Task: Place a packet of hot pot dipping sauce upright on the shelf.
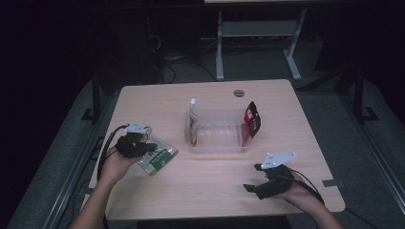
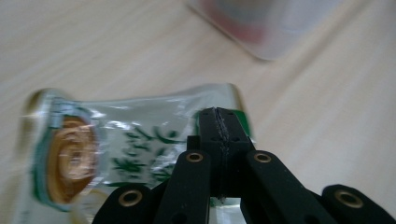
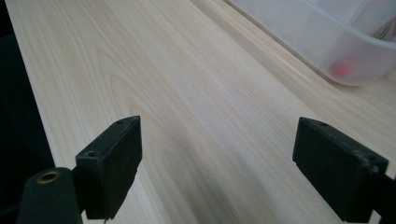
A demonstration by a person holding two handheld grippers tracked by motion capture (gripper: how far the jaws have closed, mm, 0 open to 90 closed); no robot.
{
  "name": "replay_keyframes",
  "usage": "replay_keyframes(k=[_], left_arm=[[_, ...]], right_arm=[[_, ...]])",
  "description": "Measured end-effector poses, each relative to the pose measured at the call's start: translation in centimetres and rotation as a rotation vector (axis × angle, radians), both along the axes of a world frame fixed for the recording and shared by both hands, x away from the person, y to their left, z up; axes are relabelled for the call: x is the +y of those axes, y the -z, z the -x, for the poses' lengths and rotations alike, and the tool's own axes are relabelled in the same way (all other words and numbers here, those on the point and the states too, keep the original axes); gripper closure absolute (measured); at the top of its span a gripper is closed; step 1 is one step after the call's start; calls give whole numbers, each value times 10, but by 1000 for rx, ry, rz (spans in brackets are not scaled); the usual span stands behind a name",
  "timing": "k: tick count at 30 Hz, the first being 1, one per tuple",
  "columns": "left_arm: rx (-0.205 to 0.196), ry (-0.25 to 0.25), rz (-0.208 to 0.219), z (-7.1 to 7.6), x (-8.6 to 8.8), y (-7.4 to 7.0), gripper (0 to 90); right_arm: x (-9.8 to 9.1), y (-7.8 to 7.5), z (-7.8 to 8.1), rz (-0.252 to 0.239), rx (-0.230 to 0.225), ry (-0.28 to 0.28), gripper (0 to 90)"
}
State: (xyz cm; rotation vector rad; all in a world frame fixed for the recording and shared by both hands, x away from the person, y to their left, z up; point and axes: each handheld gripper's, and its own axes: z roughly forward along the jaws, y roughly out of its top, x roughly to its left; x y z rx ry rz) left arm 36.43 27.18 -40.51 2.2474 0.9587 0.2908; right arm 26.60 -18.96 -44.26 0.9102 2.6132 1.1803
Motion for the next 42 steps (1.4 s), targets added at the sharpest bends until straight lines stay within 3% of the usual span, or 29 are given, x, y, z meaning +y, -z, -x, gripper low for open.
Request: replay_keyframes(k=[3,8,10,15,20,21,27,42], left_arm=[[-12,-27,-28,-17,7,1,896],[-20,-76,-20,-46,11,2,896],[-17,-81,-45,-58,10,4,897],[13,-104,-83,-82,9,13,897],[55,-115,-129,-94,14,25,896],[58,-134,-96,-94,14,27,896],[83,-125,-131,-88,21,27,896],[146,-99,-120,-46,45,25,897]], right_arm=[[0,1,-1,2,4,1,154],[-1,2,-2,10,2,-1,154],[-1,2,-2,10,3,-1,154],[-1,3,-2,13,5,-2,154],[-2,4,-2,17,13,3,154],[-2,4,-2,16,11,2,154],[-2,4,-2,22,9,2,154],[-1,5,-2,34,9,-1,154]])
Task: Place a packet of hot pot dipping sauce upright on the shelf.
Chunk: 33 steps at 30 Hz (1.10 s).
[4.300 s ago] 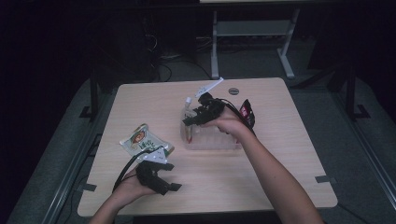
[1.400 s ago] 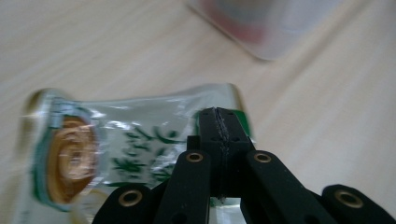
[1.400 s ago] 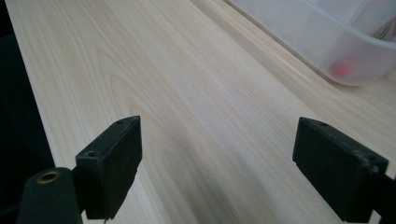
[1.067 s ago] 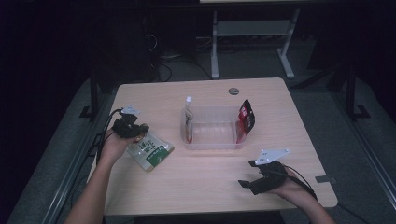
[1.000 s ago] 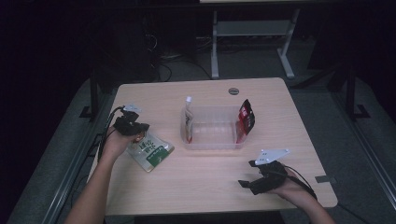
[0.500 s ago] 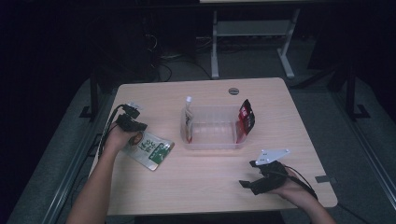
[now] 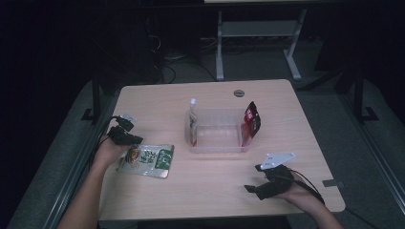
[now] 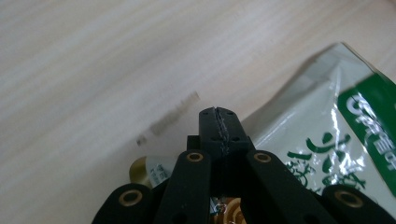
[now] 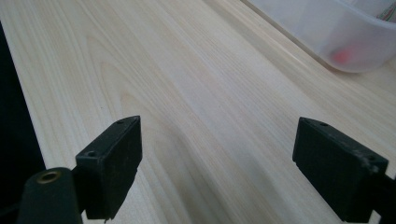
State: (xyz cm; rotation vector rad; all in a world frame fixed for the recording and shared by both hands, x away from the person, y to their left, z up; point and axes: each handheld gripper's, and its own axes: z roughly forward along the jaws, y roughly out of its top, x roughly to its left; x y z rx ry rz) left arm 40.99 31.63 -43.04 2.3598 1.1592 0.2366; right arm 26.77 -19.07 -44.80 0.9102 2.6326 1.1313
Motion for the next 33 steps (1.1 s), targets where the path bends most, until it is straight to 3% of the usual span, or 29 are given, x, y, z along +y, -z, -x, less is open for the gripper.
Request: replay_keyframes(k=[2,4,9,16,19,25,28,31,33], left_arm=[[3,-2,23,8,1,1,897],[18,21,7,16,5,1,897],[41,40,24,35,9,3,897],[55,67,85,62,6,5,897],[70,104,97,72,0,6,897],[43,138,122,81,-6,3,896],[10,156,149,84,-3,-8,822],[7,187,179,92,-3,-14,639],[1,208,162,98,-3,-11,517]], right_arm=[[0,0,0,-2,-2,0,154],[0,0,0,-4,-2,2,154],[0,0,0,0,1,2,154],[0,0,0,1,2,6,154],[0,0,0,1,1,6,154],[0,0,0,2,0,5,154],[0,0,0,0,-2,6,154],[-1,0,0,1,2,9,154],[0,0,0,3,5,10,154]])
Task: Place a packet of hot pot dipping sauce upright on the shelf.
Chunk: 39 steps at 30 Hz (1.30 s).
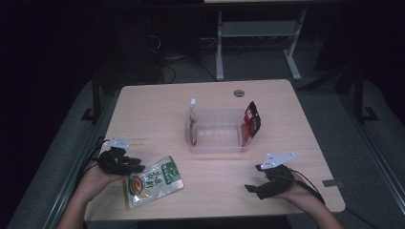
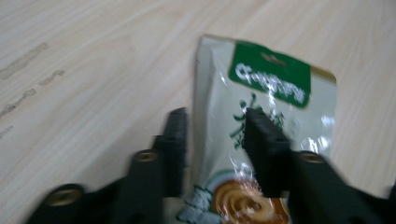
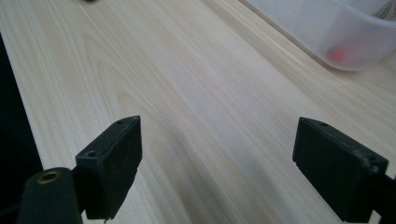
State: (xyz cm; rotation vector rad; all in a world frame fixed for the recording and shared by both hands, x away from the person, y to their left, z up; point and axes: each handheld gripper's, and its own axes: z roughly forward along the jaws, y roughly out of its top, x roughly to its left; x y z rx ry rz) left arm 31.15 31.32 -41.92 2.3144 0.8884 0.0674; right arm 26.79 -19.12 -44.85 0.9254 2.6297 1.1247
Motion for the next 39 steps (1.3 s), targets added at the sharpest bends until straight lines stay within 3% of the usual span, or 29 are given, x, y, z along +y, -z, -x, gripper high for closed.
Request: replay_keyframes(k=[5,7,12,21,29,39], left_arm=[[22,36,-33,12,-1,17,384],[37,50,-69,13,-3,22,381],[41,61,-87,14,-6,27,405],[41,61,-94,13,-5,26,580],[74,42,-20,11,3,28,821],[80,46,5,10,5,26,887]], right_arm=[[1,0,0,4,-4,-8,154],[1,0,0,3,-4,-7,154],[1,0,0,4,-4,-7,154],[2,0,0,5,-5,-9,153],[0,-4,-2,-1,10,5,142],[2,-9,-3,-4,62,10,168]])
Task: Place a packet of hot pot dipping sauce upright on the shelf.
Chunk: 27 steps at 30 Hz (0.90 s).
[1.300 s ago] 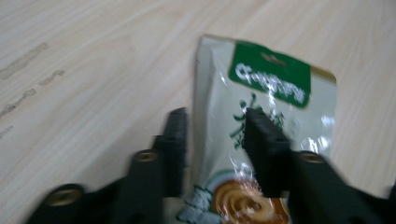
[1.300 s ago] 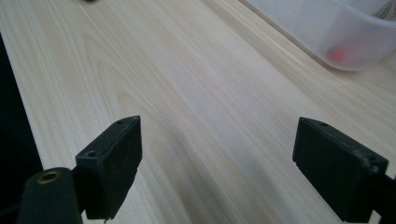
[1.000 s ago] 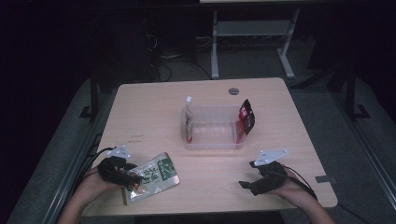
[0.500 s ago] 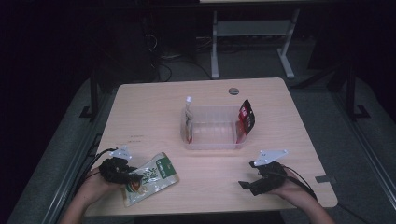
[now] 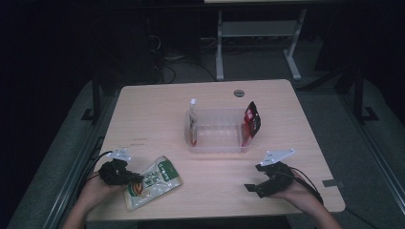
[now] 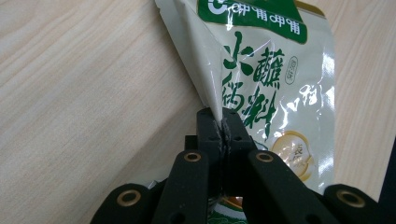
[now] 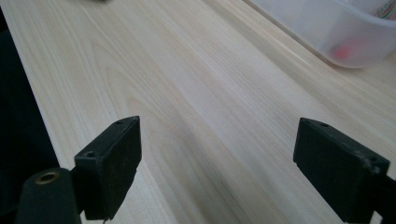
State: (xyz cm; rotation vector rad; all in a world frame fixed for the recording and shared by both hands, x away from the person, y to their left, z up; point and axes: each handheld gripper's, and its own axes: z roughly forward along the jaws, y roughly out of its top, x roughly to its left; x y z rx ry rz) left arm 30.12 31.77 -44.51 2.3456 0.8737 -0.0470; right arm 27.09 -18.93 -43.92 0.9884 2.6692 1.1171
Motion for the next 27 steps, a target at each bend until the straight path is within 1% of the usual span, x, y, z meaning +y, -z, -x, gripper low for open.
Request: replay_keyframes(k=[4,8,9,10,13,14,15,17,21,23,27], left_arm=[[11,-11,9,0,-1,-2,891],[-12,-15,27,0,-5,-6,893],[-22,-16,37,1,-8,-8,893],[-25,-15,34,2,-10,-9,893],[-41,-2,41,3,-17,-15,892],[-40,2,43,4,-19,-18,893],[-49,11,40,4,-21,-20,892],[-61,20,50,4,-26,-25,892],[-76,29,82,5,-38,-34,893],[-85,45,90,5,-45,-38,892],[-97,77,120,5,-60,-45,892]], right_arm=[[0,0,0,2,2,-11,191],[0,0,0,-13,8,-7,227],[0,0,0,-17,12,-8,247],[0,0,-1,-20,9,-17,268],[0,-2,0,-33,9,-20,298],[1,-3,0,-34,11,-17,305],[1,-3,0,-37,11,-17,313],[0,-4,-1,-46,13,-18,333],[0,-6,-2,-67,22,-25,389],[-1,-7,-3,-73,12,-34,404],[-1,-8,-4,-82,10,-43,428]])
